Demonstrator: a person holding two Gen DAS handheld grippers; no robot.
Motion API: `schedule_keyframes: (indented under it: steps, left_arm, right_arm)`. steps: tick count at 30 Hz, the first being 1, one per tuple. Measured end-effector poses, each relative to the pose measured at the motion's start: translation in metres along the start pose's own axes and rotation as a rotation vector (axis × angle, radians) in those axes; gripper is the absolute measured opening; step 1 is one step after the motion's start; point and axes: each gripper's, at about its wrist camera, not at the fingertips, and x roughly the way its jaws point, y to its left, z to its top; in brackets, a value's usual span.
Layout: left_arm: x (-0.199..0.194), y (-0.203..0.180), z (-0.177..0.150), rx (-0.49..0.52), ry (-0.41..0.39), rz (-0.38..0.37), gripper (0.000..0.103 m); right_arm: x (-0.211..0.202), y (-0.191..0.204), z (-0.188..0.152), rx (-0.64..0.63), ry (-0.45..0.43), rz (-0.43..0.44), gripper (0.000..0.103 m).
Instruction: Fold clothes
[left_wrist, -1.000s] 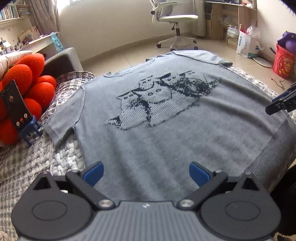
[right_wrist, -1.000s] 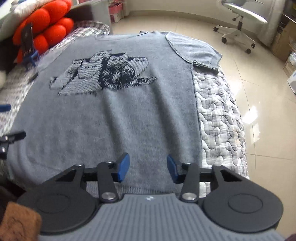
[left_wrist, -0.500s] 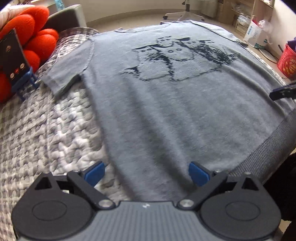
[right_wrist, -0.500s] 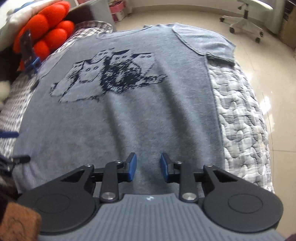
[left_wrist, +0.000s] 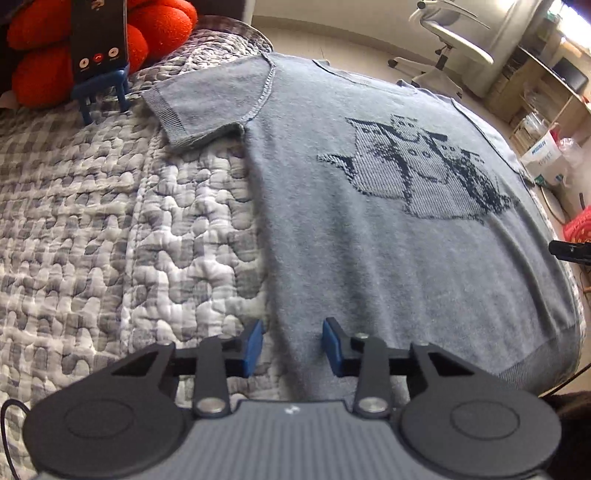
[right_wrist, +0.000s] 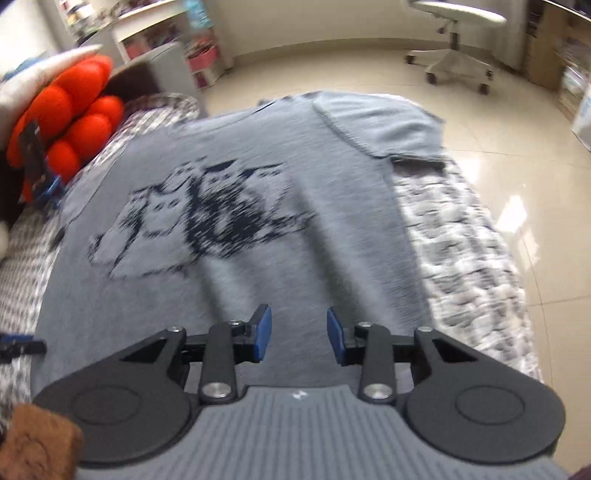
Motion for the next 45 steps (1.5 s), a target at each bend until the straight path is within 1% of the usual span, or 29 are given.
schedule_keyframes:
  steps: [3, 6, 8, 9, 10, 11, 12, 13, 14, 16, 20, 23, 24, 25, 27, 28, 29, 30, 35, 36, 37, 38, 39, 40, 42, 45]
  left_arm:
    - [0.002, 0.005, 0.001, -0.043, -0.011, -0.013, 0.037]
    - [0.004, 0.007, 0.002, -0.078, -0.022, -0.016, 0.037]
    - [0.005, 0.007, 0.004, -0.101, -0.031, -0.006, 0.033]
    - [0.006, 0.006, 0.004, -0.109, -0.032, 0.006, 0.031]
    - [0.007, 0.006, 0.004, -0.117, -0.033, 0.019, 0.028]
    - [0.007, 0.004, 0.004, -0.116, -0.033, 0.035, 0.021]
    - [0.006, 0.001, 0.004, -0.105, -0.035, 0.051, 0.017]
    - [0.004, 0.000, 0.004, -0.099, -0.035, 0.062, 0.004]
    - [0.002, -0.001, 0.004, -0.096, -0.036, 0.071, 0.003]
    - [-0.003, -0.003, 0.004, -0.090, -0.039, 0.099, 0.002]
    - [0.001, 0.000, 0.003, -0.089, -0.014, 0.134, 0.002]
    - [0.003, 0.000, 0.002, -0.076, -0.011, 0.125, 0.003]
    - [0.000, -0.001, 0.002, -0.074, -0.008, 0.113, 0.003]
    - [-0.001, -0.001, 0.001, -0.074, 0.005, 0.093, 0.007]
    - [-0.003, 0.000, -0.001, -0.080, 0.039, 0.051, 0.015]
    - [-0.004, 0.000, -0.003, -0.080, 0.062, 0.030, 0.022]
    - [-0.004, 0.000, -0.006, -0.078, 0.086, 0.008, 0.026]
    - [-0.005, -0.001, -0.008, -0.071, 0.101, -0.003, 0.027]
    - [-0.007, -0.008, -0.022, -0.024, 0.176, -0.055, 0.026]
    - [-0.006, -0.010, -0.025, -0.010, 0.188, -0.064, 0.026]
    - [-0.005, -0.013, -0.028, 0.006, 0.198, -0.068, 0.026]
    - [-0.004, -0.016, -0.031, 0.018, 0.210, -0.068, 0.021]
    - [-0.002, -0.019, -0.035, 0.029, 0.221, -0.064, 0.017]
    - [0.000, -0.023, -0.039, 0.044, 0.232, -0.053, 0.008]
    - [-0.001, -0.027, -0.042, 0.062, 0.221, -0.032, 0.006]
    - [-0.018, -0.027, -0.044, 0.066, 0.186, -0.018, 0.005]
  right_arm:
    - [-0.001, -0.041, 0.010, 0.137, -0.027, -0.053, 0.038]
    - [-0.002, -0.065, 0.005, 0.216, -0.029, -0.077, 0.040]
    - [0.000, -0.074, 0.000, 0.248, -0.016, -0.056, 0.040]
    - [0.002, -0.073, -0.003, 0.242, -0.014, -0.044, 0.040]
    - [0.002, -0.068, -0.005, 0.217, -0.026, -0.051, 0.040]
    - [0.003, -0.063, -0.007, 0.181, -0.034, -0.069, 0.037]
    - [0.004, -0.055, -0.007, 0.126, -0.036, -0.106, 0.029]
    - [0.006, -0.048, -0.008, 0.070, -0.037, -0.143, 0.022]
    - [0.006, -0.042, -0.008, 0.027, -0.039, -0.170, 0.005]
    - [0.001, -0.038, -0.007, -0.003, -0.045, -0.193, 0.003]
    - [-0.011, -0.052, -0.005, 0.064, -0.068, -0.218, 0.002]
    - [-0.002, -0.058, -0.009, 0.078, -0.026, -0.191, 0.004]
    - [-0.001, -0.059, -0.011, 0.077, -0.023, -0.182, 0.008]
    - [-0.003, -0.059, -0.012, 0.082, -0.021, -0.174, 0.011]
    - [-0.006, -0.060, -0.013, 0.103, 0.000, -0.149, 0.021]
    - [-0.008, -0.062, -0.014, 0.114, 0.016, -0.132, 0.026]
    - [-0.011, -0.063, -0.015, 0.124, 0.031, -0.112, 0.038]
    - [-0.014, -0.064, -0.018, 0.132, 0.047, -0.091, 0.040]
    - [-0.028, -0.060, -0.042, 0.092, 0.114, -0.029, 0.039]
    - [-0.030, -0.059, -0.047, 0.083, 0.116, -0.024, 0.038]
    - [-0.031, -0.058, -0.051, 0.074, 0.117, -0.022, 0.034]
    - [-0.033, -0.056, -0.055, 0.064, 0.117, -0.024, 0.031]
    - [-0.034, -0.053, -0.057, 0.048, 0.114, -0.032, 0.025]
    - [-0.035, -0.051, -0.059, 0.033, 0.113, -0.039, 0.020]
    - [-0.036, -0.047, -0.060, 0.014, 0.114, -0.055, 0.004]
    - [-0.047, -0.048, -0.058, 0.015, 0.096, -0.070, 0.003]
